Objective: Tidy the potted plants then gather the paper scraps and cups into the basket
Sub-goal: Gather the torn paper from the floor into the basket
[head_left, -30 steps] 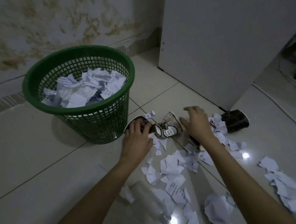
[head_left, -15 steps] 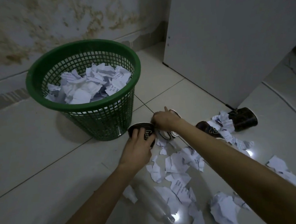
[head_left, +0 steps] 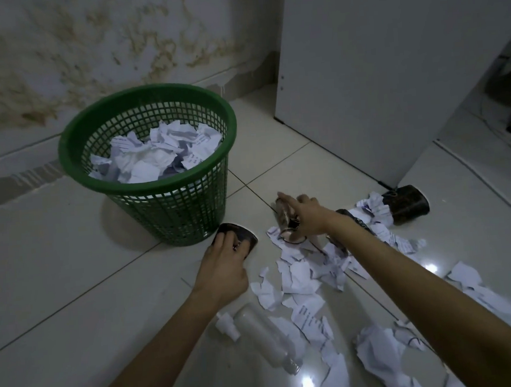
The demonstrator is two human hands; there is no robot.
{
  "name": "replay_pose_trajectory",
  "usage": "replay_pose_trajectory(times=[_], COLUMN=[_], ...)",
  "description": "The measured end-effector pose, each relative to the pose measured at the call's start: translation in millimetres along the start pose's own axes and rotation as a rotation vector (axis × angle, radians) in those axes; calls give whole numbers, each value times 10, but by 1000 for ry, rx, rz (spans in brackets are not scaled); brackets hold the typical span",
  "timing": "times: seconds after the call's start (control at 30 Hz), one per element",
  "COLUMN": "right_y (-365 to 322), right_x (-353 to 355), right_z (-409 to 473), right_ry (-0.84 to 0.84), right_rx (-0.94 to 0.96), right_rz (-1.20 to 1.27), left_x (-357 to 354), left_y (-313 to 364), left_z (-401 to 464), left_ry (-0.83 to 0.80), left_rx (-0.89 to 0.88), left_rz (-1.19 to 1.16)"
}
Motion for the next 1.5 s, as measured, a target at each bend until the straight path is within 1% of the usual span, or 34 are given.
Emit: replay_pose_trajectory(times=[0.1,0.17,0.27,0.3,0.33,0.43,0.47,0.5,0.53,0.63,0.7,0.8,0.87,0.97,1.03,1.13,1.2,1.23,1.27,1.3,1.33,1.37,1.4,1.43,1.5], right_y=[-5,9,25,4,-36,-141,-160,-169,-165,-86,-68,-94,-117,-198,-286,-374,-357,-332,-298,-242,-157,-48,76,210,443], right_x=[75,132,82,55,40,-72,-184,-320,-466,-758,-797,-850,-889,-795,-740,-770,-835,-846,-818,-745,-651,-545,-438,-339,-200], right_z=[80,119,151,126,75,-213,-324,-416,-478,-500,-493,-564,-632,-599,-499,-432,-514,-585,-674,-762,-825,-859,-866,-852,-797], right_ry=[88,149,84,88,153,505,553,545,503,341,289,305,352,418,368,243,219,265,368,515,664,777,822,795,642], right_rx=[30,26,-4,-6,11,173,213,233,237,180,160,165,143,148,177,180,191,205,215,201,141,37,-97,-242,-460], right_rz=[76,123,73,53,52,125,117,92,54,-70,-120,-174,-189,-129,-130,-228,-208,-129,-19,77,111,97,80,82,122], left_x=[-28,0,76,78,69,-49,-76,-93,-112,-187,-204,-202,-212,-221,-229,-249,-260,-262,-263,-258,-246,-226,-191,-145,-27], left_y=[5,42,186,237,284,332,339,362,397,491,524,488,432,393,393,393,381,373,366,362,363,370,380,391,429], left_z=[-3,-39,-114,-140,-156,-168,-183,-209,-246,-401,-479,-534,-545,-520,-491,-470,-464,-458,-448,-432,-404,-364,-302,-215,25], left_ry=[2,51,225,278,274,172,144,104,53,-112,-149,-154,-181,-210,-212,-210,-189,-167,-142,-111,-75,-28,30,89,175], left_rx=[20,-1,-151,-187,-204,-182,-210,-264,-329,-495,-528,-568,-571,-517,-488,-461,-440,-430,-417,-399,-376,-348,-310,-261,-149], left_rz=[25,9,-62,-82,-124,-204,-206,-214,-222,-150,-122,-86,-74,-105,-135,-177,-228,-246,-255,-262,-272,-282,-287,-286,-269])
Point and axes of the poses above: each hand's wrist, its own z-axis towards the middle knuckle, its own x-axis out of the back of the hand, y = z × x, the point moved 3 cm from there along z, towards the middle knuckle, and after that the axes turned 6 degrees about z, right-handed, at the moved point
